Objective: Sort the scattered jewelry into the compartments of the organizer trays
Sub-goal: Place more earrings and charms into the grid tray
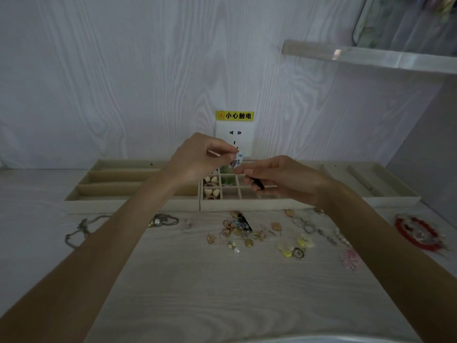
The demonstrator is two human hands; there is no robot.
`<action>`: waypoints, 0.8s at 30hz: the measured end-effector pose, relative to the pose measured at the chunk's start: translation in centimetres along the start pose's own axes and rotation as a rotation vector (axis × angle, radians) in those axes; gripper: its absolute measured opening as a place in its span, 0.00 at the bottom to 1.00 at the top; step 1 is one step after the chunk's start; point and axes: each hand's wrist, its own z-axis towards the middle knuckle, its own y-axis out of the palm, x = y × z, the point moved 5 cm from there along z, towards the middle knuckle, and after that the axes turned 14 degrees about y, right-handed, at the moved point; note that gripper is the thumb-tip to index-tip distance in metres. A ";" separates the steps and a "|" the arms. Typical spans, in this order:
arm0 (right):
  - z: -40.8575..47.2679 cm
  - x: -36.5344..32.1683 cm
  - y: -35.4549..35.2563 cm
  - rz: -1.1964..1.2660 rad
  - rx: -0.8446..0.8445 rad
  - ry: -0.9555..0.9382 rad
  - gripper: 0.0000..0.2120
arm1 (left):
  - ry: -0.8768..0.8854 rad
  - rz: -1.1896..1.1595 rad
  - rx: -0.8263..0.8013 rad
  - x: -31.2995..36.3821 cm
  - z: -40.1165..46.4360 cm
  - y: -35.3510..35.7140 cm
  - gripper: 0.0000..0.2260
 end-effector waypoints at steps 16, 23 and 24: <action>2.6 -1.6 -0.4 -0.457 0.319 0.016 0.15 | -0.189 0.016 -0.184 -3.6 -1.4 2.8 0.07; 3.2 -1.8 0.0 -0.584 0.257 0.081 0.11 | -0.160 0.107 -0.195 -3.5 -1.4 2.7 0.08; 3.4 -1.8 0.0 -0.593 0.258 0.087 0.10 | -0.156 0.124 -0.198 -3.5 -1.4 2.6 0.07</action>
